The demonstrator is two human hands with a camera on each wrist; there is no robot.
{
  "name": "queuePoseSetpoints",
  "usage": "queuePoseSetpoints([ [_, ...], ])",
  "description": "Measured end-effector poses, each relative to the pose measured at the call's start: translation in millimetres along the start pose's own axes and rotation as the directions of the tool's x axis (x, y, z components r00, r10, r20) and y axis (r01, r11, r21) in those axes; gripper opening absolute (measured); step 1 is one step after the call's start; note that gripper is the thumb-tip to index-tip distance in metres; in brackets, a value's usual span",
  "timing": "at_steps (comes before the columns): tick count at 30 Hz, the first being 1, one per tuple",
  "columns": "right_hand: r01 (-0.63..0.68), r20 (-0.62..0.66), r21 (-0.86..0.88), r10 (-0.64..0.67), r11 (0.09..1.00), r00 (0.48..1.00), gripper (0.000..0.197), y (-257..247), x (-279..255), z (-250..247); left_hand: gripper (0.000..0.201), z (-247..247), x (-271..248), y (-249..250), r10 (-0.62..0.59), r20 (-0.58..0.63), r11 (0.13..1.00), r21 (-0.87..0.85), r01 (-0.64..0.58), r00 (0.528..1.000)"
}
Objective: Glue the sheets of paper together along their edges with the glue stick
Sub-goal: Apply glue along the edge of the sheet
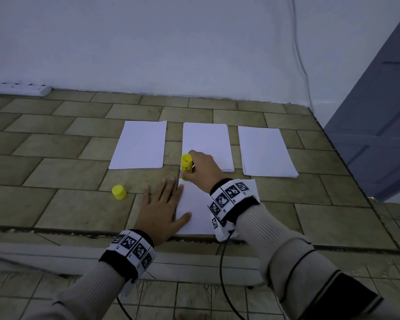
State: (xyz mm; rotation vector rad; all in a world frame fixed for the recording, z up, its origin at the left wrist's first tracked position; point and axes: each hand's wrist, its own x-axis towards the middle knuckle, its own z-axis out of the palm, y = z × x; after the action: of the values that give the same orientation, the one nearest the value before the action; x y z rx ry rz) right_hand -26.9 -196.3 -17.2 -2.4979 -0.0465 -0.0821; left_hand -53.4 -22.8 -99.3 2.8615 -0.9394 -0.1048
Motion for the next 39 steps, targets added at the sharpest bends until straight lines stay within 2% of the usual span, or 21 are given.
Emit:
queuePoseSetpoints([
  [5, -0.089, -0.025, 0.013, 0.089, 0.996, 0.996, 0.020, 22.7, -15.9, -19.6, 0.100, 0.6, 0.4, -0.4, 0.000, 0.003, 1.000, 0.030, 0.000, 1.000],
  [8, -0.161, -0.094, 0.077, 0.168, 0.984, 0.981, 0.015, 48.9, -33.4, -39.6, 0.091, 2.3, -0.2, -0.5, -0.002, -0.014, 1.000, 0.020, 0.002, 1.000],
  [14, -0.281, -0.222, 0.032, 0.281, 0.959, 0.934, 0.017, 91.4, -61.1, -73.7, 0.091, 3.5, 0.4, -0.9, 0.000, 0.006, 1.000, 0.026, 0.000, 1.000],
  [19, -0.289, -0.266, 0.069, 0.297, 0.955, 0.917, 0.018, 95.2, -67.4, -80.8, 0.092, 2.9, -0.1, -1.2, 0.003, 0.015, 1.000, 0.015, -0.003, 1.000],
  [22, -0.205, -0.245, 0.168, 0.243, 0.964, 0.939, 0.017, 76.0, -67.0, -67.6, 0.092, 2.3, -0.4, -0.8, -0.001, 0.010, 1.000, 0.014, 0.001, 1.000],
  [25, -0.102, -0.099, 0.235, 0.129, 0.967, 0.987, 0.018, 42.9, -67.3, -45.2, 0.098, 1.1, -1.1, -0.3, -0.005, 0.001, 1.000, 0.020, 0.005, 1.000],
  [30, 0.061, 0.016, 0.163, -0.064, 0.985, 0.998, 0.017, 4.0, -56.4, -8.8, 0.112, -2.2, -0.9, 2.7, -0.018, 0.021, 0.999, 0.033, 0.017, 1.000],
  [34, 0.107, 0.055, 0.115, -0.114, 0.988, 0.992, 0.016, -7.6, -53.1, 0.5, 0.116, -4.9, -0.8, 4.3, -0.021, 0.036, 0.998, 0.063, 0.019, 0.999],
  [39, 0.078, 0.071, 0.062, -0.082, 0.995, 0.994, 0.018, -4.3, -56.4, -7.1, 0.114, -4.5, -0.9, 3.5, -0.025, 0.031, 0.999, 0.046, 0.024, 0.999],
])
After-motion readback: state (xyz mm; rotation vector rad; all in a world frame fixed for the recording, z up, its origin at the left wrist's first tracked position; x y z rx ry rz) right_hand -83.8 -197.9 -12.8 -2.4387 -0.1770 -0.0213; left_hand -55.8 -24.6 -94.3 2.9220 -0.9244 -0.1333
